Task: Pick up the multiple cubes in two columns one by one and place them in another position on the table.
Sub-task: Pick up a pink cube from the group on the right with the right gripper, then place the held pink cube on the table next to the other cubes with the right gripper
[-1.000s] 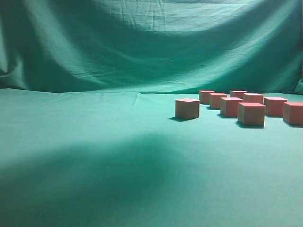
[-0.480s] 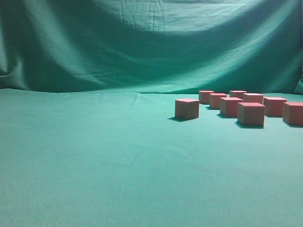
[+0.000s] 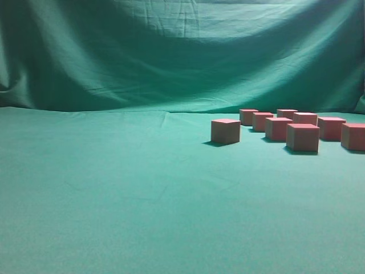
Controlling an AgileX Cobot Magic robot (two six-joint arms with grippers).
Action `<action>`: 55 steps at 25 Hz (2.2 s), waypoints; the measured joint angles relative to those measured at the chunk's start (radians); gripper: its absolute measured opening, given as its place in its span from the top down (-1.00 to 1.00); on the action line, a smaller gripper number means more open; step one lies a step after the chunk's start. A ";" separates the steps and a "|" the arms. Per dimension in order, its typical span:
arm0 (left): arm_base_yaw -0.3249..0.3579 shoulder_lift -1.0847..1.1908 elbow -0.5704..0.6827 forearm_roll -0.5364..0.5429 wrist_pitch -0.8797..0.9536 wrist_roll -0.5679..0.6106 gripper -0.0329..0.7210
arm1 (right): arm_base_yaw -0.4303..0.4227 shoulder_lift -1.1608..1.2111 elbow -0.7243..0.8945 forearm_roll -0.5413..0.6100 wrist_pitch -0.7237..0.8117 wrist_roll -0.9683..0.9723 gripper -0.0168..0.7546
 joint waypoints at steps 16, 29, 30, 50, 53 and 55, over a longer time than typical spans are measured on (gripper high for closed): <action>0.000 0.000 0.000 0.000 0.000 0.000 0.91 | 0.000 0.187 0.003 0.094 -0.234 -0.054 -0.49; 0.000 0.000 0.000 0.000 0.000 0.000 0.91 | 0.000 0.232 0.001 0.108 -0.266 -0.098 0.18; 0.000 0.000 0.000 0.000 0.000 0.000 0.91 | 0.000 0.232 0.001 0.108 -0.266 -0.101 0.18; 0.000 0.000 0.000 0.000 0.000 0.000 0.91 | 0.268 0.373 -0.809 0.168 0.210 -0.646 0.18; 0.000 0.000 0.000 0.000 0.000 0.000 0.91 | 0.329 0.500 -0.959 0.168 0.264 -0.771 0.18; 0.000 0.000 0.000 0.000 0.000 0.000 0.91 | 0.364 0.577 -1.035 0.168 0.285 -0.836 0.18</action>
